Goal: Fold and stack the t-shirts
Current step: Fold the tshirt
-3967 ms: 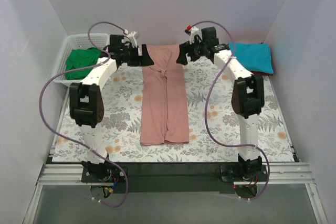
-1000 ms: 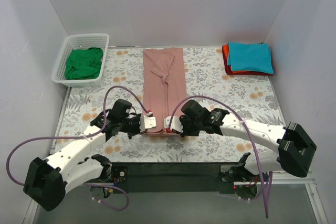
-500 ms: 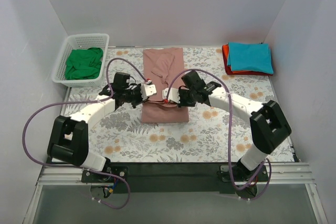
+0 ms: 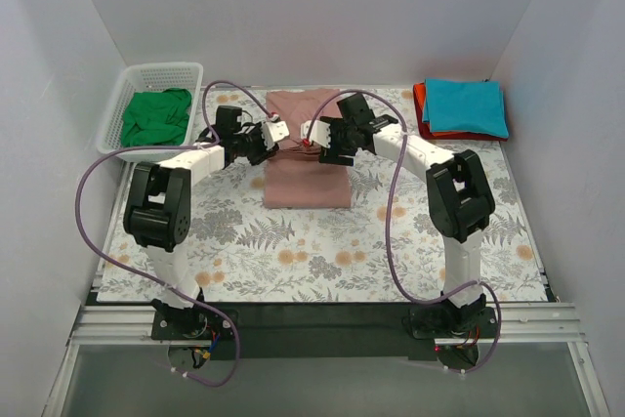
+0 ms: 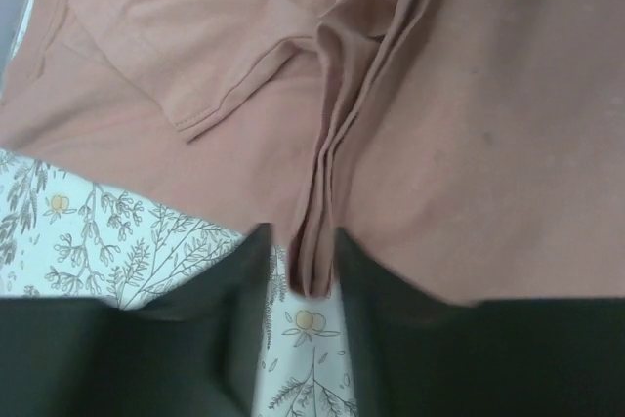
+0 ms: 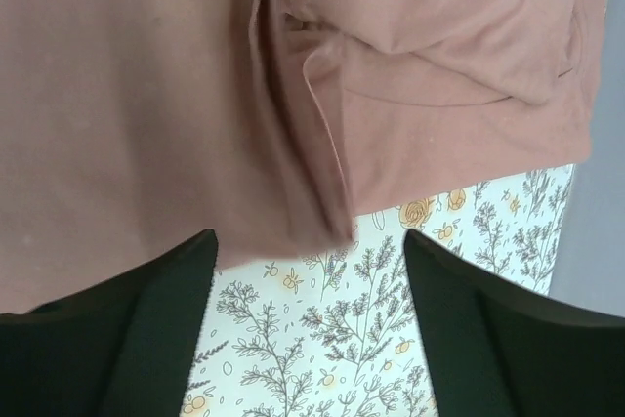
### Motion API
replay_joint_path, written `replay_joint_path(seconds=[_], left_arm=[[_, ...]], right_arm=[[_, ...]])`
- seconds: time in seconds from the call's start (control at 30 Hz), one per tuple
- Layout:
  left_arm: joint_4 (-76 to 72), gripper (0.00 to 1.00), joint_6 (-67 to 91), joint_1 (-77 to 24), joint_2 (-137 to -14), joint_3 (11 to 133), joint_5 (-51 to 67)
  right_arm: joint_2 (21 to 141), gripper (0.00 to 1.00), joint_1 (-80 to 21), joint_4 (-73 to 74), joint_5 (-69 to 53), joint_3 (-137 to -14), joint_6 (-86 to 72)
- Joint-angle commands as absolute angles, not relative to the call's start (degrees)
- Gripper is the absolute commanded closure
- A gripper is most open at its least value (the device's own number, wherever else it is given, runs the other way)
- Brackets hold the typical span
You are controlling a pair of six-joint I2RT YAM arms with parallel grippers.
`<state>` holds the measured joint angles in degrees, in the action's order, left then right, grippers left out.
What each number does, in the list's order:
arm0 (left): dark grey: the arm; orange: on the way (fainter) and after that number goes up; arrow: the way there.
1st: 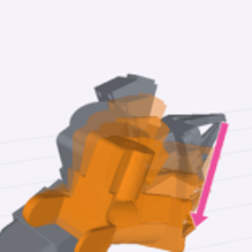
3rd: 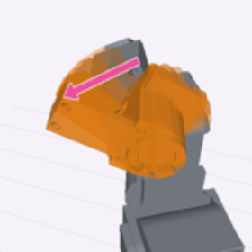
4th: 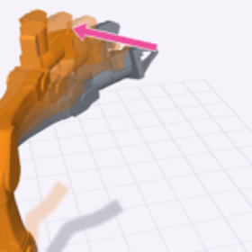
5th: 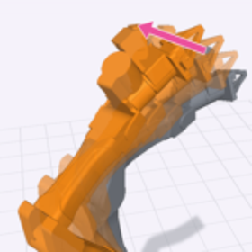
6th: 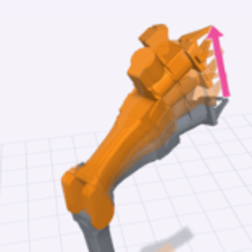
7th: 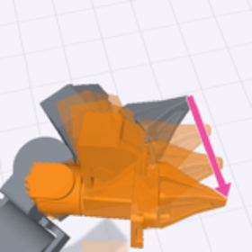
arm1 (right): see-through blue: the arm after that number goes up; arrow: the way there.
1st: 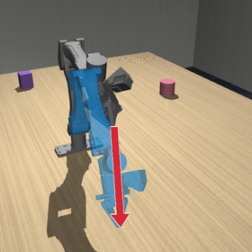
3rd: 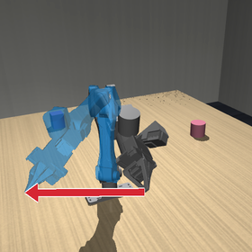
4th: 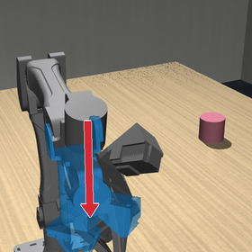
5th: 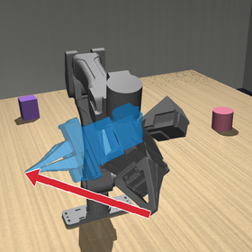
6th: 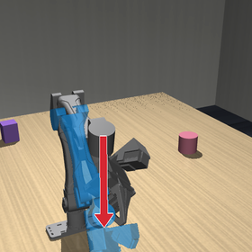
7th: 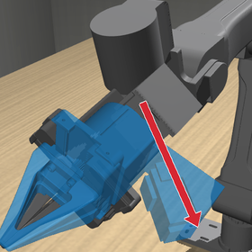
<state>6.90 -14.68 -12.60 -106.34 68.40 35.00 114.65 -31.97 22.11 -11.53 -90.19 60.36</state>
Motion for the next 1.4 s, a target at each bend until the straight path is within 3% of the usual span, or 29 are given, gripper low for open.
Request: replay_joint_path(seconds=[0.0, 0.07, 0.2, 0.37, 0.43, 0.67, 1.03, 1.13, 1.17, 1.2, 1.3, 1.37], left_arm=[[1.8, 0.62, -11.3, -12.0, -107.3, 71.8, 32.3], [0.4, 0.5, -8.6, -11.6, -106.1, 70.8, 30.8], [-0.7, 0.48, -6.5, -10.5, -100.2, 66.5, 31.5], [5.3, 0.53, -6.6, -10.6, -87.4, 56.1, 37.8], [6.1, 0.53, -6.4, -11.5, -85.4, 51.4, 37.6], [4.8, 0.52, -8.4, -16.1, -81.7, 41.8, 34.6], [-2.3, 0.49, -14.1, -19.2, -89.6, 37.8, 29.4], [-2.3, 0.58, -15.4, -19.2, -91.0, 37.5, 28.6], [-2.2, 0.64, -16.3, -19.2, -91.6, 37.4, 28.5], [-2.2, 0.76, -16.3, -19.2, -91.6, 37.4, 28.4], [-0.4, 0.97, -15.0, -19.1, -90.3, 38.8, 29.6], [3.2, 1.0, -12.6, -18.6, -89.2, 42.6, 30.6]], right_arm=[[116.1, 0.11, -31.6, 20.4, -9.6, -93.9, 60.1], [114.8, 0.1, -30.9, 20.3, -9.5, -94.0, 59.1], [109.0, 0.16, -30.0, 20.3, -11.0, -89.9, 56.9], [100.0, 0.44, -30.9, 23.1, -16.2, -81.4, 53.7], [98.5, 0.5, -32.7, 23.8, -16.6, -76.9, 53.4], [98.6, 0.54, -37.2, 22.0, -16.9, -68.6, 50.3], [106.1, 0.54, -38.8, 17.4, -14.5, -65.0, 51.7], [106.6, 0.58, -38.8, 16.8, -13.5, -63.8, 51.9], [106.7, 0.61, -38.8, 16.4, -13.1, -63.6, 51.9], [106.7, 0.65, -38.8, 16.3, -12.7, -63.3, 51.9], [105.6, 0.96, -38.8, 16.3, -11.6, -63.5, 51.2], [103.3, 0.99, -38.8, 16.8, -11.0, -64.7, 50.6]])
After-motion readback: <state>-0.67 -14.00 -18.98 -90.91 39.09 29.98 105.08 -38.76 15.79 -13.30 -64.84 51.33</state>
